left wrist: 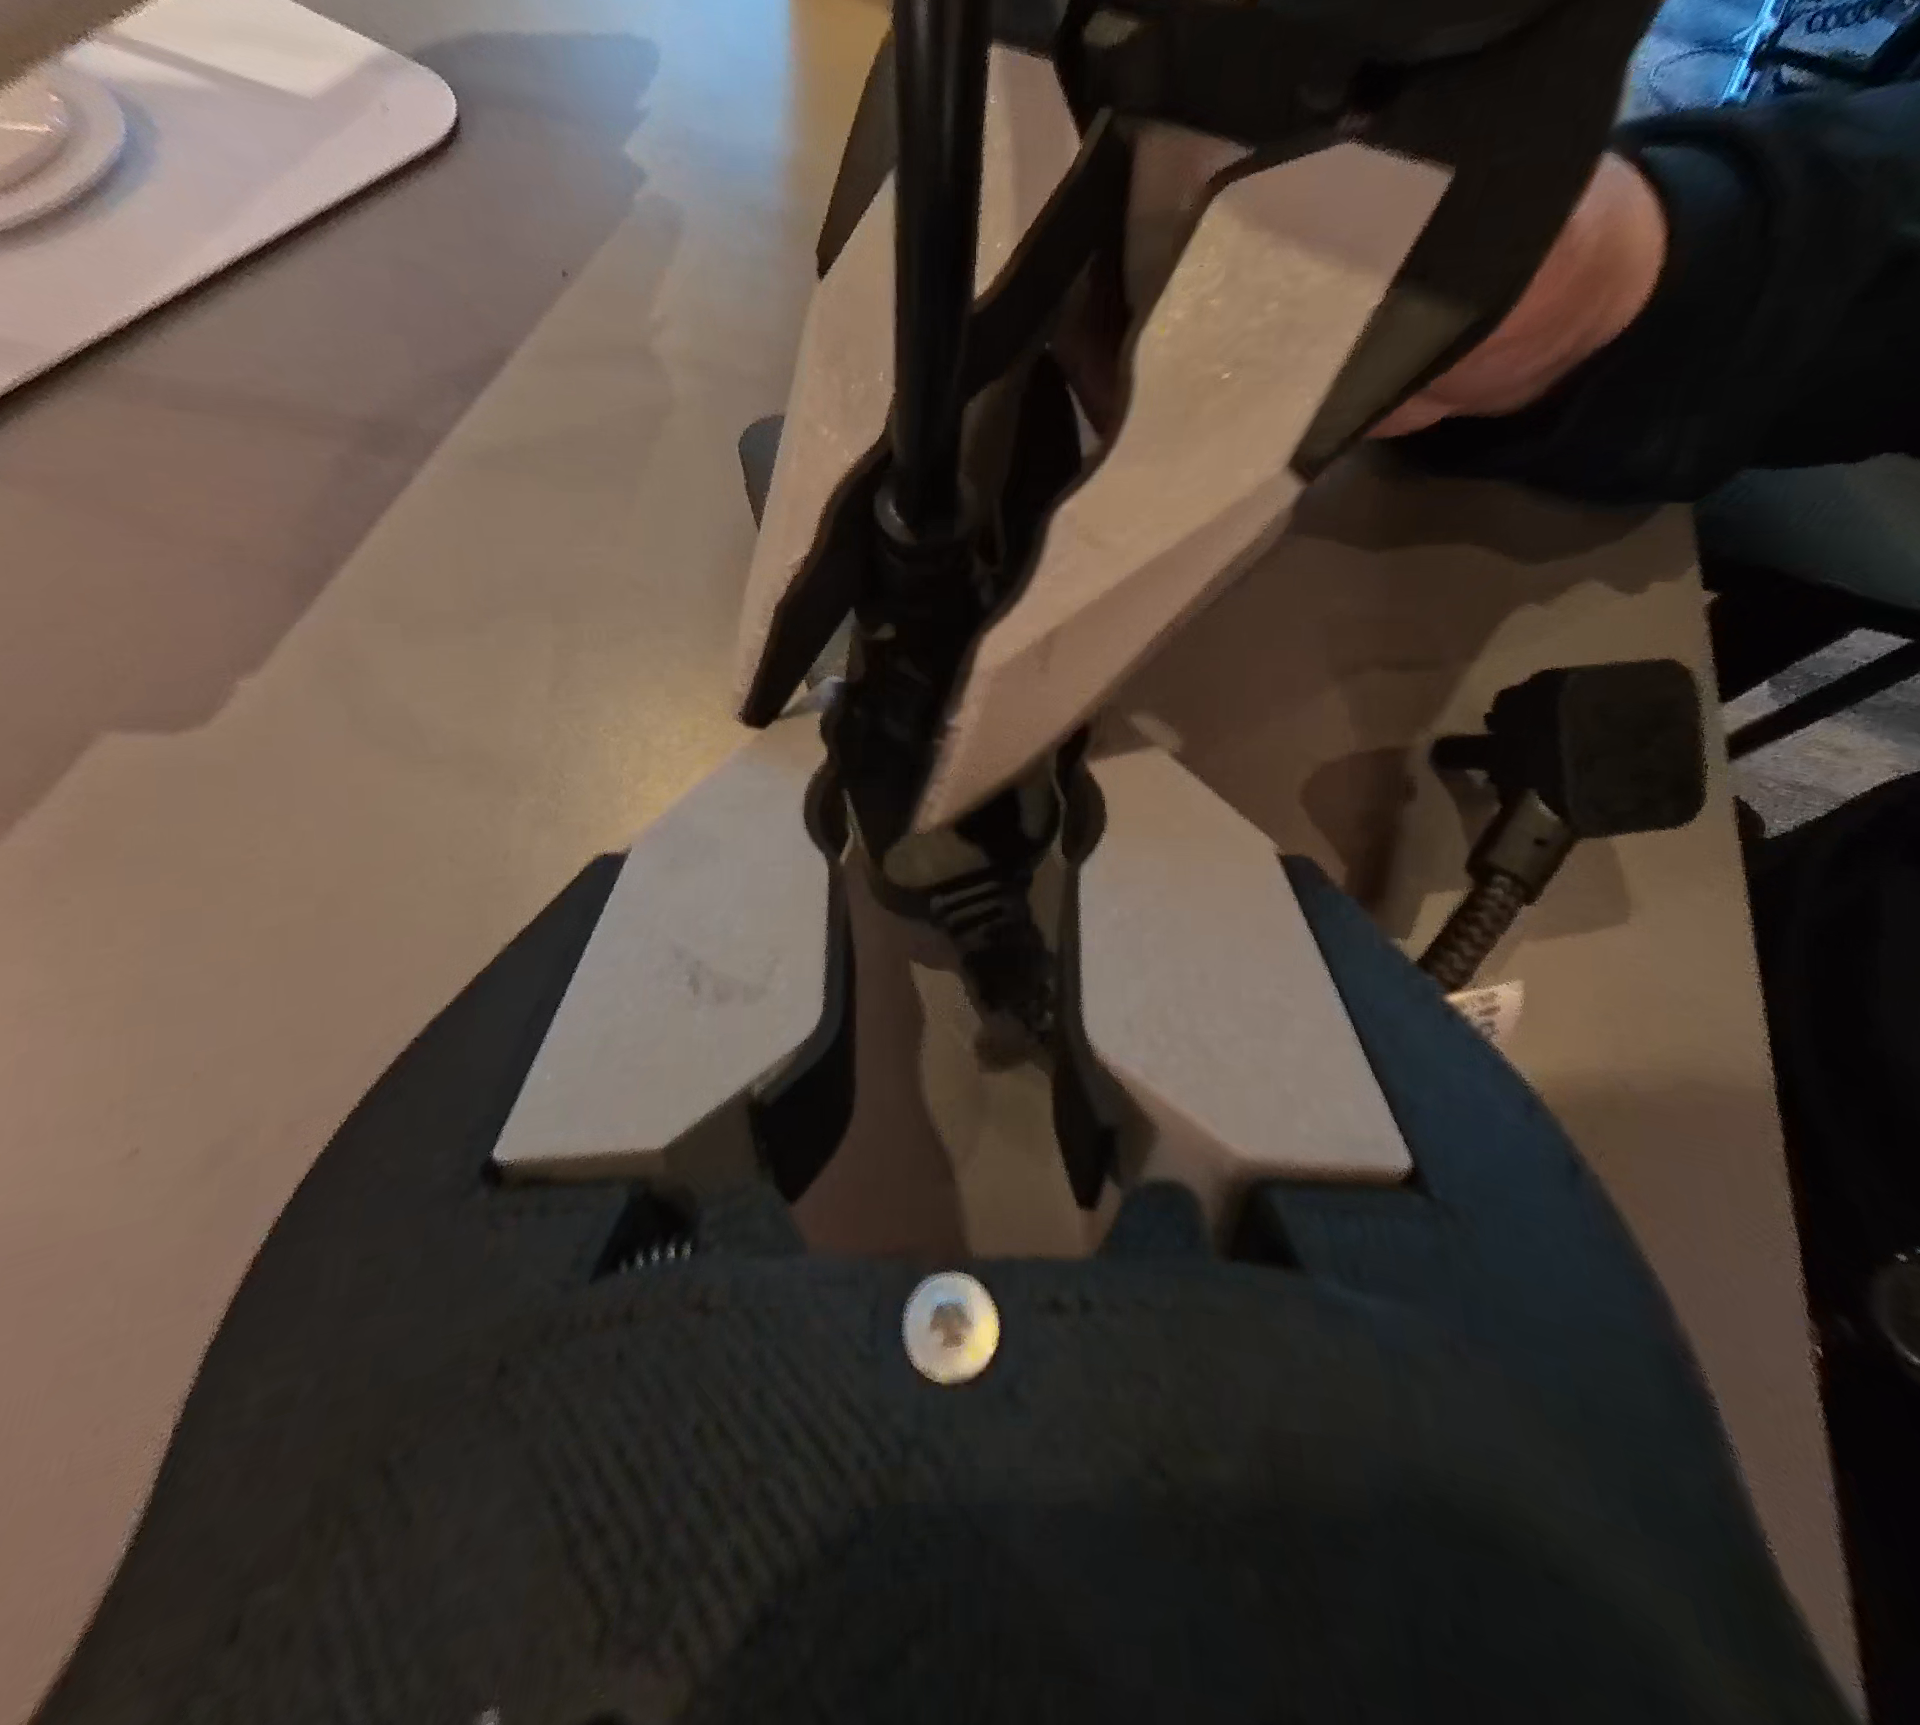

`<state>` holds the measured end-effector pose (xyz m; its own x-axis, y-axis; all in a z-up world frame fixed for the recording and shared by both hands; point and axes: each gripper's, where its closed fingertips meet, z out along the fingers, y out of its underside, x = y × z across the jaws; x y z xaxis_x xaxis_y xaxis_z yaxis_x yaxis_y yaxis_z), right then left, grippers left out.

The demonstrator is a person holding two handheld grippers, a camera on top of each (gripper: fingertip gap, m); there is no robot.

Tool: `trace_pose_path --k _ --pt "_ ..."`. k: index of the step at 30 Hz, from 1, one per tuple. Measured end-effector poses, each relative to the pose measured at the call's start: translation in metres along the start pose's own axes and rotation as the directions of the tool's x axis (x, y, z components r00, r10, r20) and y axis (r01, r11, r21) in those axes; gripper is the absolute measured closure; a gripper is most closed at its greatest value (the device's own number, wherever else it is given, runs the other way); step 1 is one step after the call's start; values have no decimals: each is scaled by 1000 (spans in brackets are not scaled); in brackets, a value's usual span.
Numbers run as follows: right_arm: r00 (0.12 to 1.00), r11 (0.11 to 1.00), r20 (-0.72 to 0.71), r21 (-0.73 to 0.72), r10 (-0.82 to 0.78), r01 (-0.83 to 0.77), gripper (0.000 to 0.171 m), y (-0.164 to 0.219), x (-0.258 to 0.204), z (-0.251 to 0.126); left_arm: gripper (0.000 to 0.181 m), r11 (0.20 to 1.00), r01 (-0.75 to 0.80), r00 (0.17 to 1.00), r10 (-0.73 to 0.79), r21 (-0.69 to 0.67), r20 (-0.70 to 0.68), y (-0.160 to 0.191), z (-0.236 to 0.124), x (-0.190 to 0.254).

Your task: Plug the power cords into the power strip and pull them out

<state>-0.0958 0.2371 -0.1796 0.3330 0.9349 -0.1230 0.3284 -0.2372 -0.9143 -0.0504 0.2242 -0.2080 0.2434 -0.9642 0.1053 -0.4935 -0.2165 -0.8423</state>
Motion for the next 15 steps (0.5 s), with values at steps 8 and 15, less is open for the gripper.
trace_pose_path --k 8,15 --pt "968 1000 251 25 5 -12 163 -5 -34 -10 146 988 -152 983 149 -25 -104 8 0 21" --pt "943 988 297 2 -151 157 152 -1 -50 -28 147 977 -212 959 203 -26 -199 17 -10 31"
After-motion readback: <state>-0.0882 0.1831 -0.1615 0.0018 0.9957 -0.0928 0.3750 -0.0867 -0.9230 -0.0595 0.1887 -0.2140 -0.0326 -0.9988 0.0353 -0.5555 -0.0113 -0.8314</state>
